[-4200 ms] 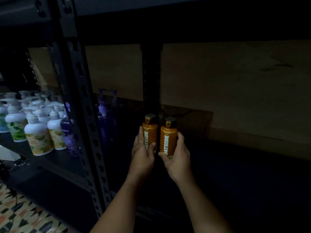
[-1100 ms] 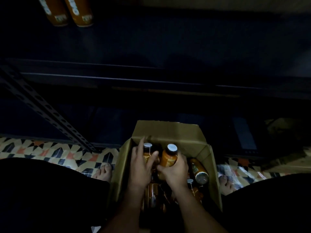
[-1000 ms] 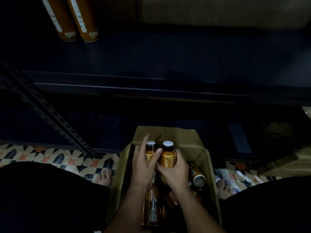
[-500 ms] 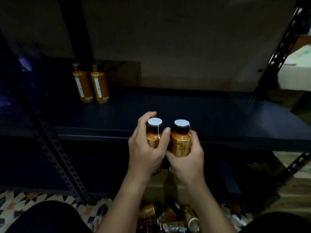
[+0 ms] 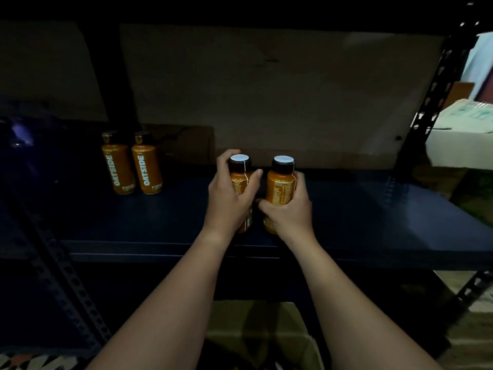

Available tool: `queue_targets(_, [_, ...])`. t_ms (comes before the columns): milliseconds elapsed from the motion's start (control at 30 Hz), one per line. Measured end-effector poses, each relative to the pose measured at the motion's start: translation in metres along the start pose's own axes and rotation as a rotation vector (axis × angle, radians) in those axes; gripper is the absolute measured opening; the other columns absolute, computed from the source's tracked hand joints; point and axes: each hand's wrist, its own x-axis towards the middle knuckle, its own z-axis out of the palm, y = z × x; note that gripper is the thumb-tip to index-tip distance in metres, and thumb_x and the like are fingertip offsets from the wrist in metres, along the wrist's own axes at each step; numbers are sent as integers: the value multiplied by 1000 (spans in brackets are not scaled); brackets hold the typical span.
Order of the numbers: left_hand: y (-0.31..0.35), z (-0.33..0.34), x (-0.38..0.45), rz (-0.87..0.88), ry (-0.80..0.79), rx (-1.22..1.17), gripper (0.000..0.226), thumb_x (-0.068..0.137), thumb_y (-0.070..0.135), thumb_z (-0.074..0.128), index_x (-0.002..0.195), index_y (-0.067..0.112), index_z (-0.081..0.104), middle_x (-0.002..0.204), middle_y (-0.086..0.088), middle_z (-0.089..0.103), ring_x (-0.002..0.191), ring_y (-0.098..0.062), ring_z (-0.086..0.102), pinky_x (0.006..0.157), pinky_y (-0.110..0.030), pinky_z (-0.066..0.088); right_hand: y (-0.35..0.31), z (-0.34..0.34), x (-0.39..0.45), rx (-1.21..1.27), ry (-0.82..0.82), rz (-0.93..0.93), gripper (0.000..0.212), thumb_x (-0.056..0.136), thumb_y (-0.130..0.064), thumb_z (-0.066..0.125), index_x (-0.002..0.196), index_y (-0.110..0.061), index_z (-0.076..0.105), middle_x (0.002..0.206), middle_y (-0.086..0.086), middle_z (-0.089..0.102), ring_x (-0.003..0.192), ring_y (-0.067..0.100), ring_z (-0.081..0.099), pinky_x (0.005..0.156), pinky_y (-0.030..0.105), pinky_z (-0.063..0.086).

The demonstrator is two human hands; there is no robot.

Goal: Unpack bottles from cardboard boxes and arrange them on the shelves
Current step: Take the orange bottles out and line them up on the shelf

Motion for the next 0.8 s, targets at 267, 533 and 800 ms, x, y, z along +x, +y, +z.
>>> queue_targets(267, [-24, 18, 27, -59, -5, 43, 56, 97, 38, 66, 144, 30, 35, 119, -3, 58, 103, -9, 62, 77, -16, 50, 19, 11, 41, -10, -28, -8, 79, 78, -9, 84, 140, -28, 39, 115, -10, 58, 98, 1, 58, 70, 12, 43])
queue_targets(533, [-30, 23, 20, -122, -32, -22, 78, 95, 40, 68, 155, 44, 18, 145, -3, 48, 124, -11, 54, 93, -24, 50, 33, 7, 46, 17, -58, 46, 93, 71, -8, 89, 140, -36, 33, 118, -13, 55, 103, 2, 57, 73, 17, 47])
queue_targets(800, [-32, 19, 14, -157, 125, 107, 109, 69, 54, 87, 153, 44, 17, 138, 2, 36, 128, -12, 40, 103, -39, 41, 36, 12, 45, 17, -37, 102, 97, 48, -34, 92, 123, -60, 36, 129, -7, 54, 124, 21, 52, 99, 52, 52])
